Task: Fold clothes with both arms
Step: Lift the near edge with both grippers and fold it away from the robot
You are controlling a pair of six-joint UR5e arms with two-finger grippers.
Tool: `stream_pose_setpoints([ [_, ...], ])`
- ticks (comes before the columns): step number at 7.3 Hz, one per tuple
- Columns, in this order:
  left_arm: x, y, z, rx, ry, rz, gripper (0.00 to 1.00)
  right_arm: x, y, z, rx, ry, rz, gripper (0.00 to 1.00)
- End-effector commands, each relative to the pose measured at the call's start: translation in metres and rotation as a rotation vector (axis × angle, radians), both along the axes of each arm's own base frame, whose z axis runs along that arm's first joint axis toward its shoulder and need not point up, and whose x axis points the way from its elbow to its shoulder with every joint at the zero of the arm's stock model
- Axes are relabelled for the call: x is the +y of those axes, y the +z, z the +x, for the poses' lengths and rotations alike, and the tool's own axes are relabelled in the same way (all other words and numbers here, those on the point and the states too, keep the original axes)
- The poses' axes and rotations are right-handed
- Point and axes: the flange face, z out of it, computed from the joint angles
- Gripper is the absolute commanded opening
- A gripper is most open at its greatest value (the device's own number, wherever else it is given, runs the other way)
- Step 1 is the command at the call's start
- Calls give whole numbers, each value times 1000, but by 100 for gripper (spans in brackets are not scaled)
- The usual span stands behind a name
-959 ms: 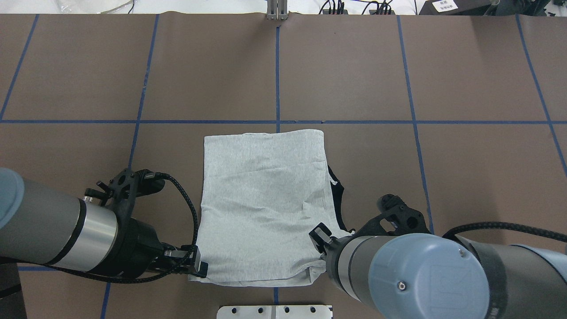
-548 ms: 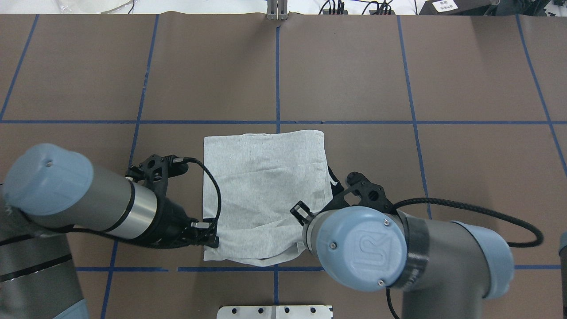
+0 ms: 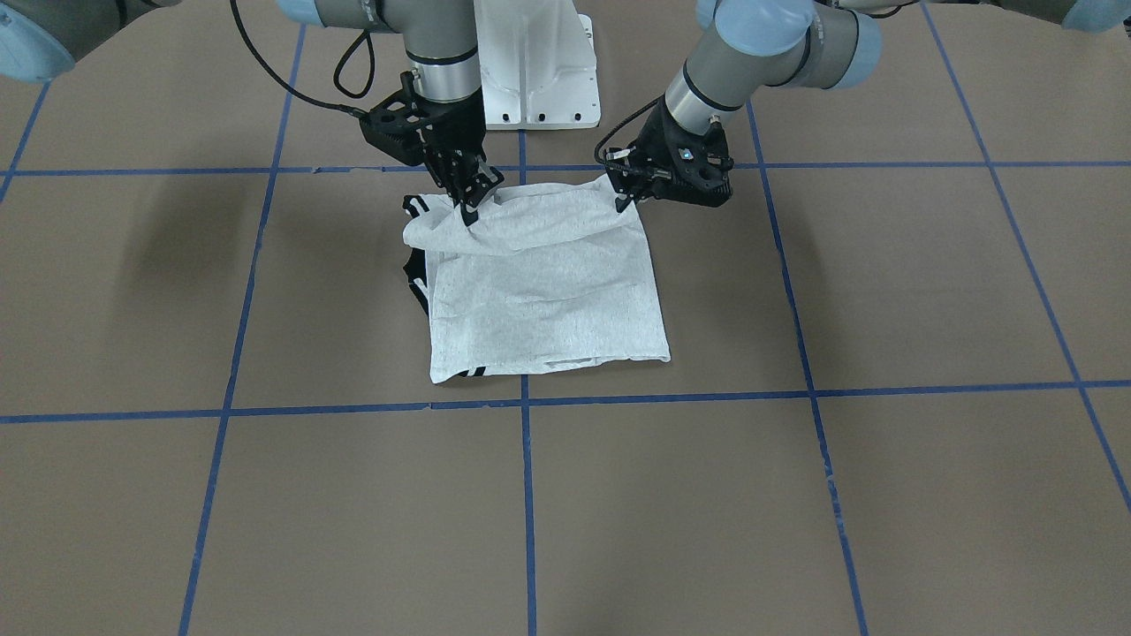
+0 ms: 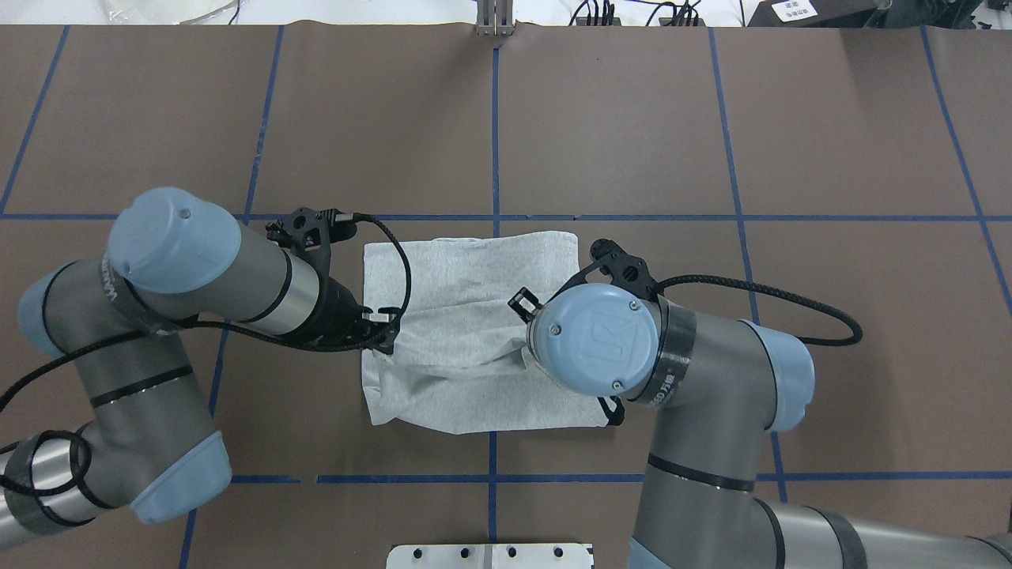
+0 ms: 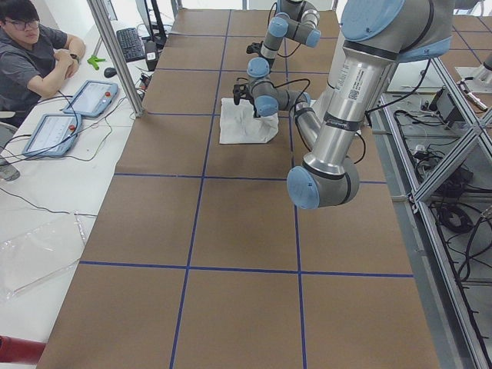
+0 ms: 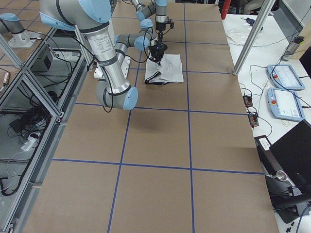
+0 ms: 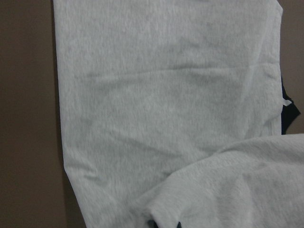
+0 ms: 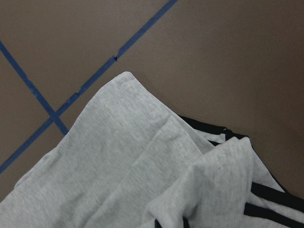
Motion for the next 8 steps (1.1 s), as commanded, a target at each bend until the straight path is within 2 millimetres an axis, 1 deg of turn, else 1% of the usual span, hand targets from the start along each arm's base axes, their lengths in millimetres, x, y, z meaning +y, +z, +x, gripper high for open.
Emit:
stream_pose_setpoints([
  [1, -32, -4, -10, -8, -49, 7, 0, -19, -4, 1, -7, 10, 25, 0],
  [2, -43, 5, 3, -31, -52, -6, 0, -26, -7, -6, 14, -8, 48, 0],
  [3, -56, 15, 16, -64, -81, 2, 0, -37, -4, -13, 36, -10, 52, 0],
  [4, -65, 25, 27, -77, -89, -1, 0, -53, -4, -16, 51, 8, 46, 0],
  [5, -71, 39, 34, -82, -90, -3, 0, -63, 6, -25, 72, -1, 56, 0],
  [6, -74, 47, 39, -79, -90, -1, 0, -79, 21, -41, 49, 10, 68, 0],
  [7, -73, 50, 39, -79, -89, -1, 0, -90, 34, -51, 37, 18, 74, 0],
  [8, -73, 50, 39, -78, -89, 0, 0, -94, 37, -52, 40, 20, 75, 0],
])
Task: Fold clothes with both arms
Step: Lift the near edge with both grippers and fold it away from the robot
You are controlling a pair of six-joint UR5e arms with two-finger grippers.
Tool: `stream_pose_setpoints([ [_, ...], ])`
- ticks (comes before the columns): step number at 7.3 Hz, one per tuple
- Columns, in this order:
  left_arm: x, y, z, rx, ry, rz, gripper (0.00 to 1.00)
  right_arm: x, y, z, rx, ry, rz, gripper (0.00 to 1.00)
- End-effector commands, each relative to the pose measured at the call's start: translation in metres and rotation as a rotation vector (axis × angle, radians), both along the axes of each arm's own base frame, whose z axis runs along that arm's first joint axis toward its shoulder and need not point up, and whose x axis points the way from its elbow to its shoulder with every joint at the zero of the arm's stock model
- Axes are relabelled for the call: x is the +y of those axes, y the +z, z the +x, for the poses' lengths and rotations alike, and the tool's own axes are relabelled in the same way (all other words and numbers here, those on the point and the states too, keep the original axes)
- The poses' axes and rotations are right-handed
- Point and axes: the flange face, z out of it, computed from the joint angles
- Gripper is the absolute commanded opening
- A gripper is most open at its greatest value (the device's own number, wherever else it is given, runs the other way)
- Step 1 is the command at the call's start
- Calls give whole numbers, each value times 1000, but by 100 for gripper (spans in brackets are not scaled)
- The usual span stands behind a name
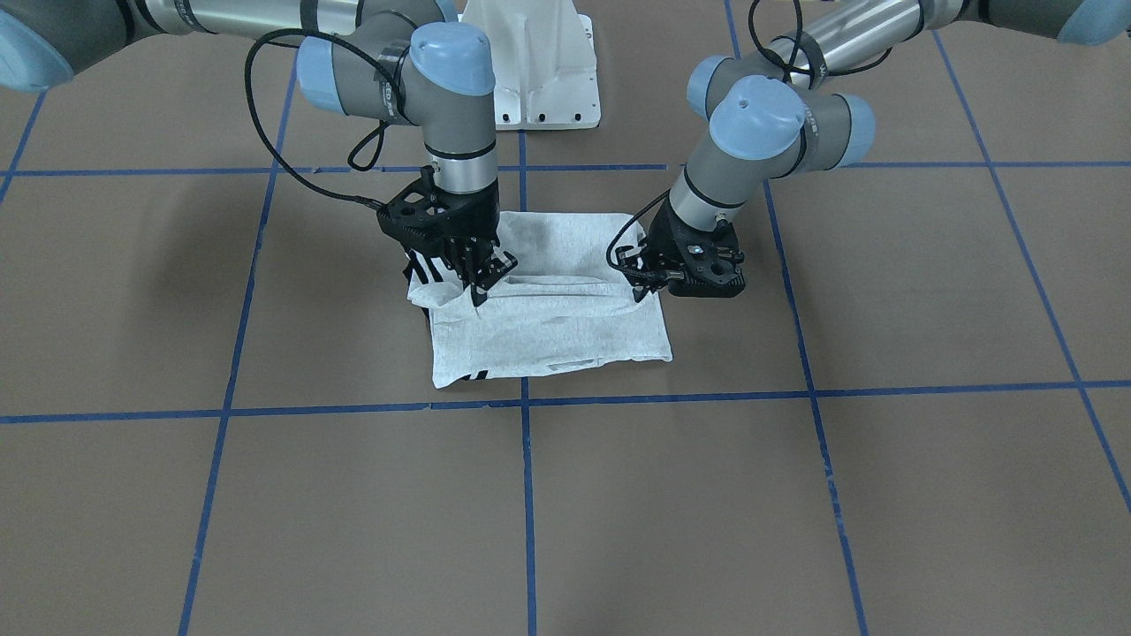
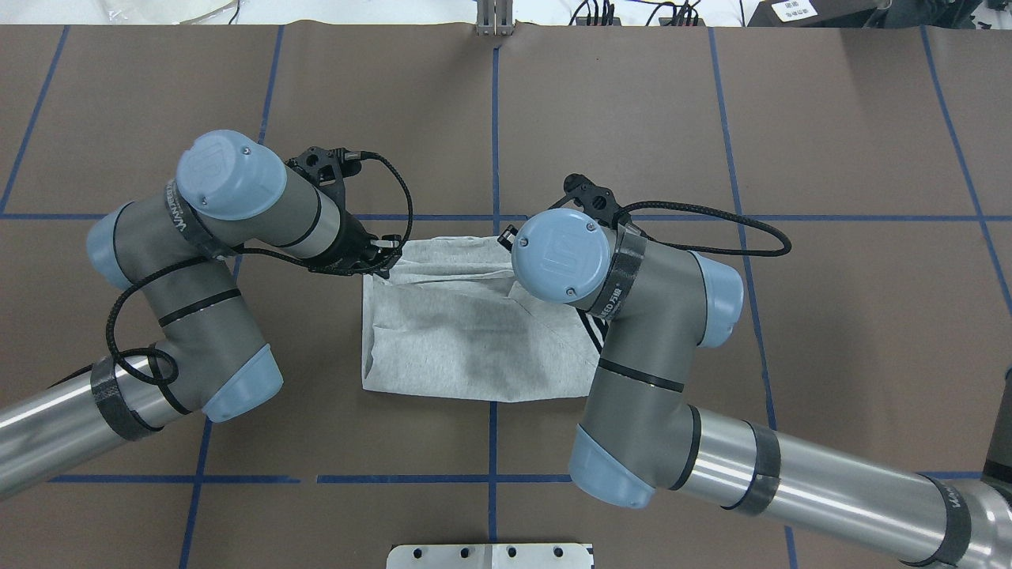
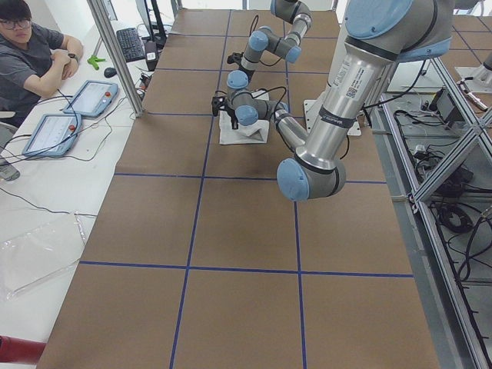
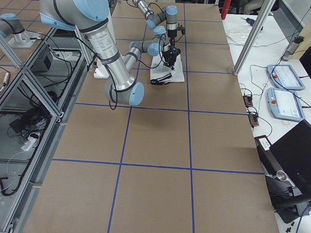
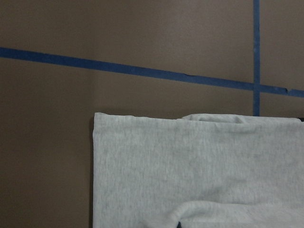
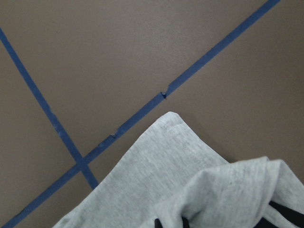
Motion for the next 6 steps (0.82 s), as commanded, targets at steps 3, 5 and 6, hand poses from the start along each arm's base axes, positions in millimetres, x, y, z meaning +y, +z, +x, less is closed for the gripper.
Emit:
stream_pose_setpoints([
  [3, 0, -6, -9, 12, 19, 48, 100, -28, 1, 11, 21, -76, 52, 100],
  [5, -29, 12, -57, -10, 114, 198, 100, -34, -34, 19, -17, -137, 31, 100],
  [6, -44, 18, -80, -12, 142, 242, 100, -31, -45, 17, -16, -146, 37, 100],
])
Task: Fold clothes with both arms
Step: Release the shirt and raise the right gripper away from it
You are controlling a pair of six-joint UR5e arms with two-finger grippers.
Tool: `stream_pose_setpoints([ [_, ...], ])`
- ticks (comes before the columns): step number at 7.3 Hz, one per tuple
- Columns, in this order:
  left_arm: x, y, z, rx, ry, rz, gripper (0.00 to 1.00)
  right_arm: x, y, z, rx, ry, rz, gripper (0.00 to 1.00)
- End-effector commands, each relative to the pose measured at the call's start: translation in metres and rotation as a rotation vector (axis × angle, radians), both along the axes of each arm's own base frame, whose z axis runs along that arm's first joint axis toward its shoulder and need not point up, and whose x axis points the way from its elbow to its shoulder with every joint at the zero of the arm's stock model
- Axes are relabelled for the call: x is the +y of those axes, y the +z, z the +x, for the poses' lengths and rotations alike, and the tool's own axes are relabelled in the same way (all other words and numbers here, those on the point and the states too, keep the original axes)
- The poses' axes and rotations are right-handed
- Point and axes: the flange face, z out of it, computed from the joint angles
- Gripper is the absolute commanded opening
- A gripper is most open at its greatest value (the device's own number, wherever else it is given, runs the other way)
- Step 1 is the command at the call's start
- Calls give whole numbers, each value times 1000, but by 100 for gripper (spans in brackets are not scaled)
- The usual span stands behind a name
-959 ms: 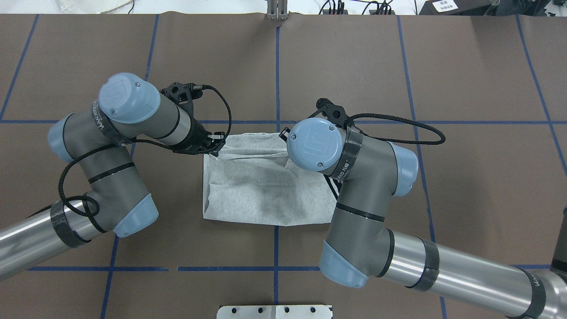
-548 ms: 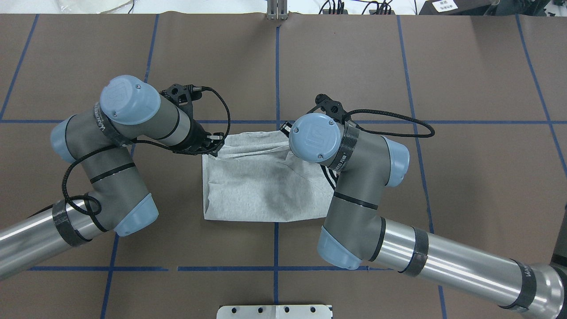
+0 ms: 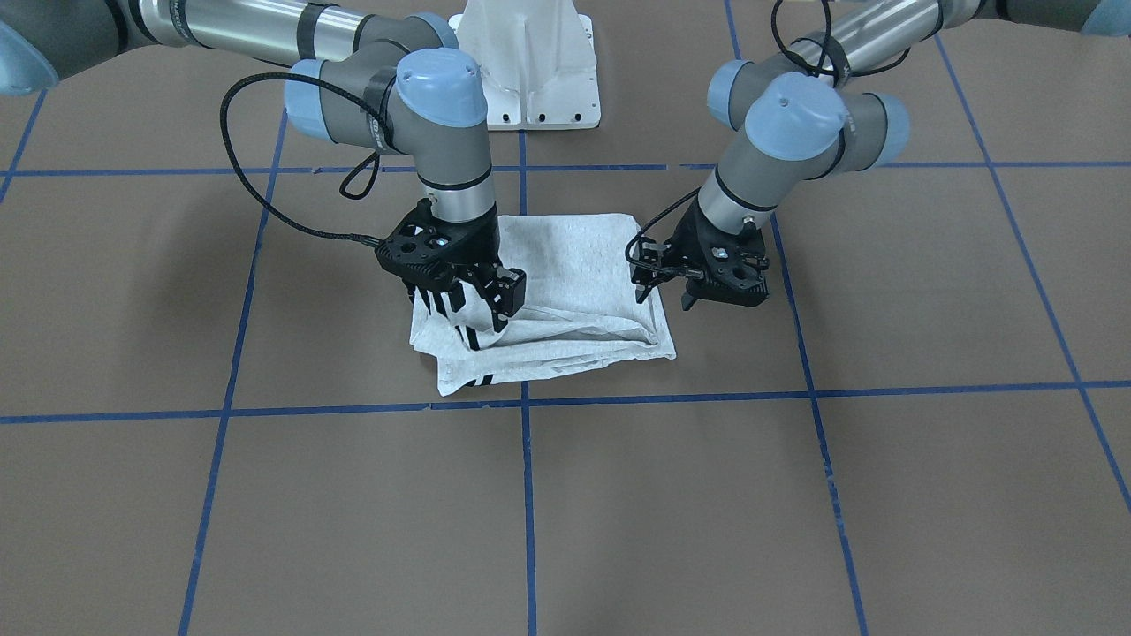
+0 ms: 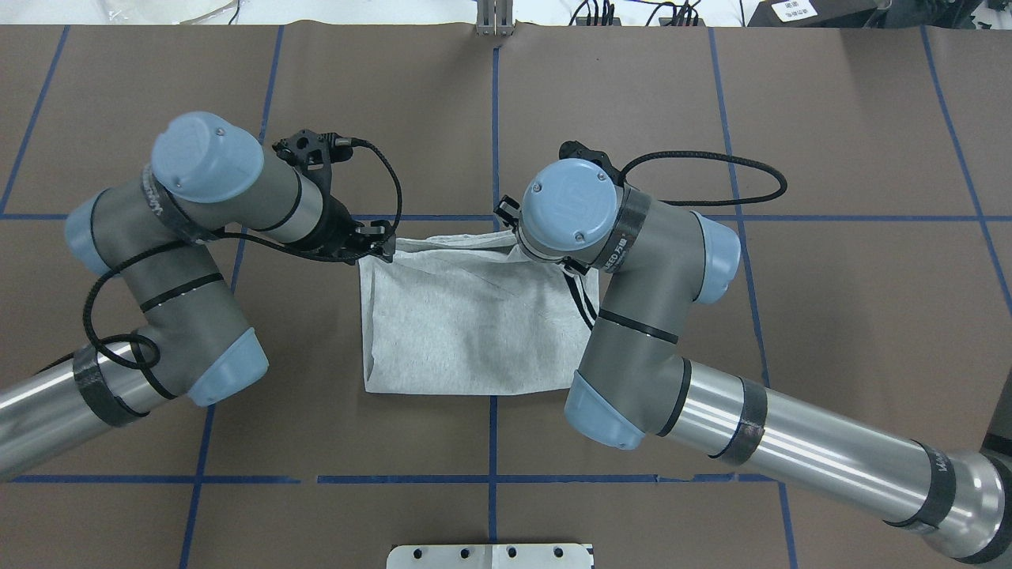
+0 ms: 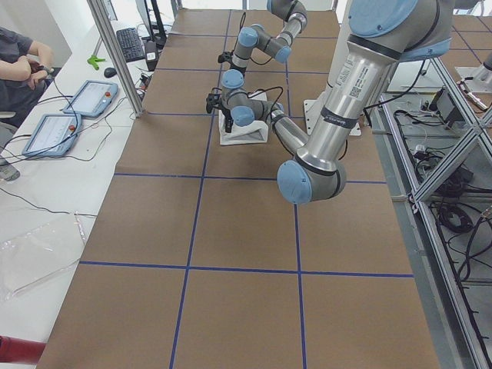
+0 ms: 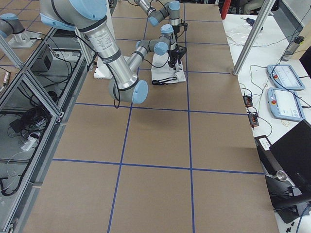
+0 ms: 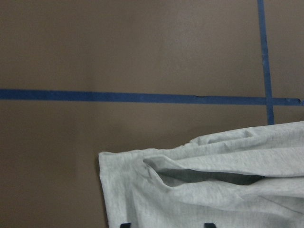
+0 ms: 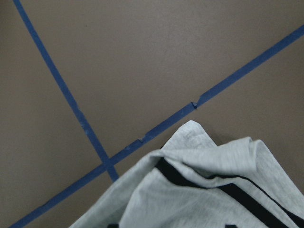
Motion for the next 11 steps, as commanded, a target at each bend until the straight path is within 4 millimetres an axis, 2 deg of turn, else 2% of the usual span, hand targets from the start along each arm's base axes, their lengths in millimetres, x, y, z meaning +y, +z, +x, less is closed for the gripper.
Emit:
stream_pose_setpoints([
  [1, -19, 13, -33, -7, 52, 68, 100, 36, -15, -29, 5, -71, 11, 100],
  [2, -19, 14, -33, -8, 52, 66, 100, 60, -8, -54, 34, -92, 31, 100],
  [3, -19, 14, -33, -8, 50, 63, 100, 53, 8, -72, 102, -105, 58, 100],
  [4, -19, 15, -33, -6, 47, 59, 100, 44, 24, -79, 149, -126, 71, 100],
  [5, -19, 15, -33, -6, 47, 59, 100, 23, 36, -76, 194, -142, 89, 100],
  [7, -18, 14, -34, -5, 45, 58, 100, -49, 57, -65, 303, -141, 97, 100],
  [8, -18, 15, -34, -6, 45, 56, 100, -87, 68, -38, 340, -125, 98, 100],
  [10, -17, 13, -33, -3, 45, 56, 100, -160, 88, 35, 434, -105, 88, 100],
  [11, -15, 12, -29, 1, 42, 42, 100, -183, 85, 65, 425, -124, 91, 100],
])
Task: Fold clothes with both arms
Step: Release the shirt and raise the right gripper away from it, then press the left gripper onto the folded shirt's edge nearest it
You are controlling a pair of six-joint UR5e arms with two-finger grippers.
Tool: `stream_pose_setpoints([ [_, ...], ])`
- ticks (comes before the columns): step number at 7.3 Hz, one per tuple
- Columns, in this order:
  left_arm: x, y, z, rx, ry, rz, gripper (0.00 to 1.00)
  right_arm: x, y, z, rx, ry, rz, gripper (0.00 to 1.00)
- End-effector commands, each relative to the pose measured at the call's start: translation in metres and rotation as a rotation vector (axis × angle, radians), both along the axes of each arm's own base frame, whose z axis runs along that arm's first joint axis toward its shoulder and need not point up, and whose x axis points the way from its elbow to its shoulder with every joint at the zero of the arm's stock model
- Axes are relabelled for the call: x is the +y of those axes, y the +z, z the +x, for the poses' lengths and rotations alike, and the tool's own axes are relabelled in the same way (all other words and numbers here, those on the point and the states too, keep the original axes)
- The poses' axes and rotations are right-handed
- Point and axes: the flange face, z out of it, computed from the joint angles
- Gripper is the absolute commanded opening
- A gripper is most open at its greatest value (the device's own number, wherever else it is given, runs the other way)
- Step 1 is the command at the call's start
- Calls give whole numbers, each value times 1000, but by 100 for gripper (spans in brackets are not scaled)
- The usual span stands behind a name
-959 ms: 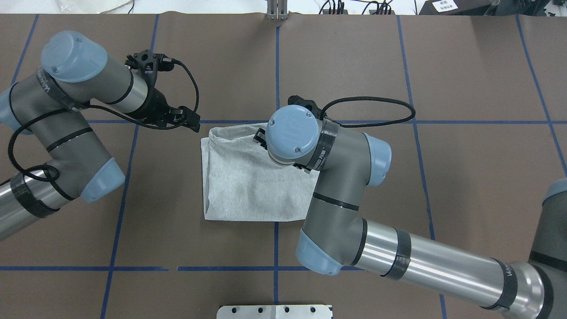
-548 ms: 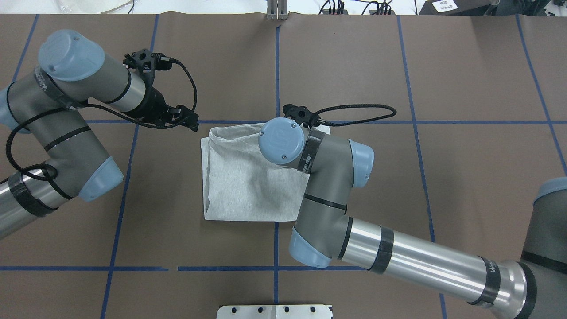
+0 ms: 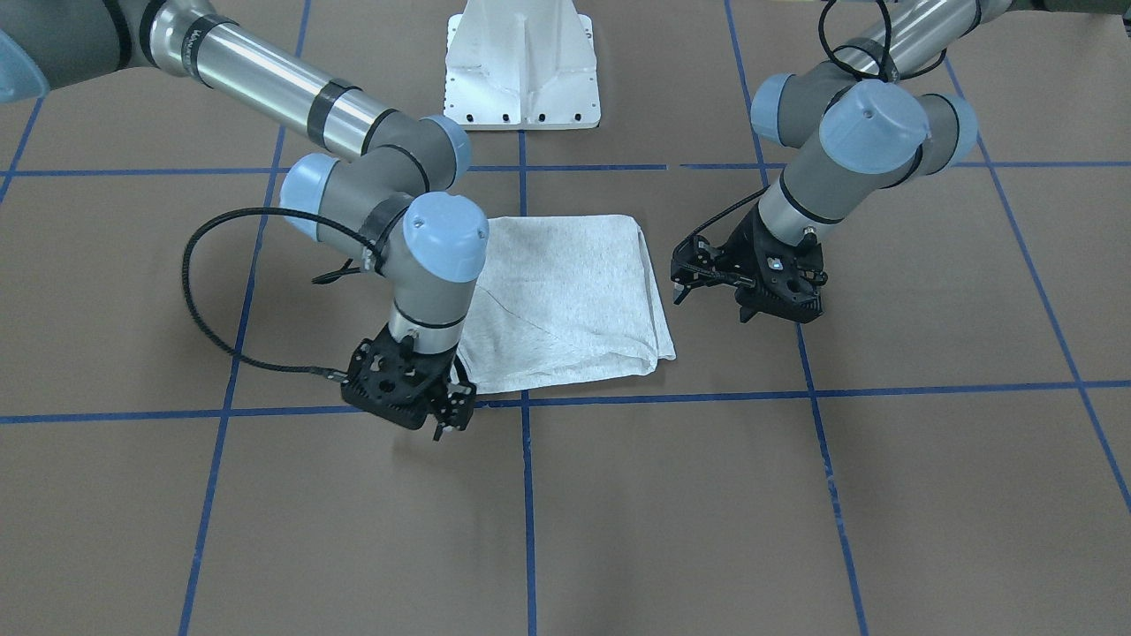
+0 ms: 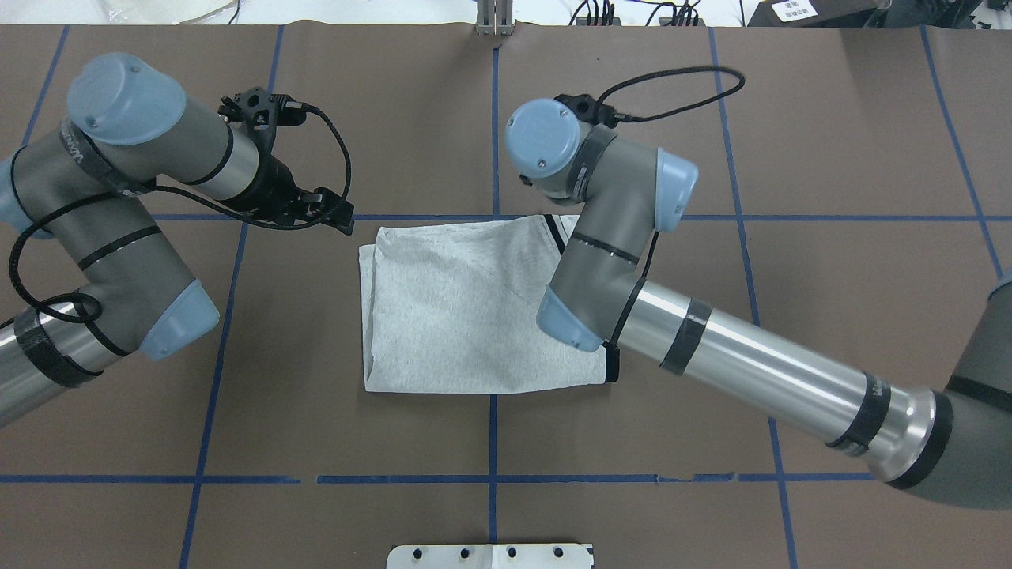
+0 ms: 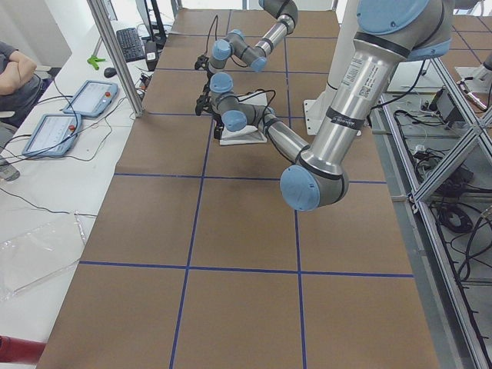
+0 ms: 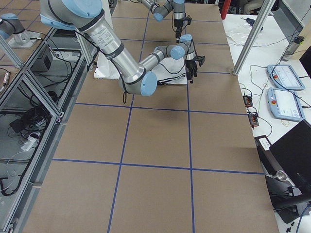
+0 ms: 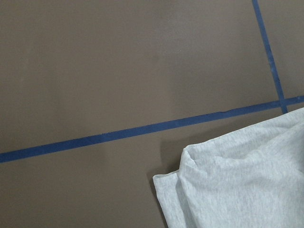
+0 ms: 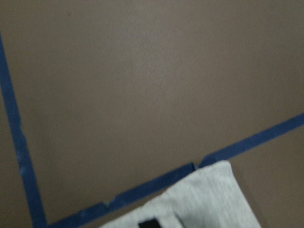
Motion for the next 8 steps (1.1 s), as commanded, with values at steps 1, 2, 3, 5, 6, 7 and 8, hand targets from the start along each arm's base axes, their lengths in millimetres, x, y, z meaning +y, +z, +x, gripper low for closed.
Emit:
stream_pose_setpoints([
  [1, 6, -13, 10, 27, -30, -66, 100, -48, 3, 64, -35, -54, -36, 100],
  [2, 37, -27, 29, 55, 21, -50, 100, -51, 1, 70, -58, -72, -48, 100],
  [3, 69, -26, 59, 71, 85, -35, 100, -50, 2, 70, -64, -71, -42, 100],
  [5, 127, -17, 93, 171, 105, -90, 100, -50, 7, 70, -79, -70, -26, 100],
  [6, 153, 5, 106, 205, 80, -78, 100, -50, 8, 70, -79, -70, -26, 100],
  [7, 159, 12, 112, 204, 83, -80, 100, -50, 8, 70, -79, -70, -26, 100],
  [8, 159, 18, 115, 196, 85, -83, 100, -48, 6, 70, -81, -72, -24, 100],
])
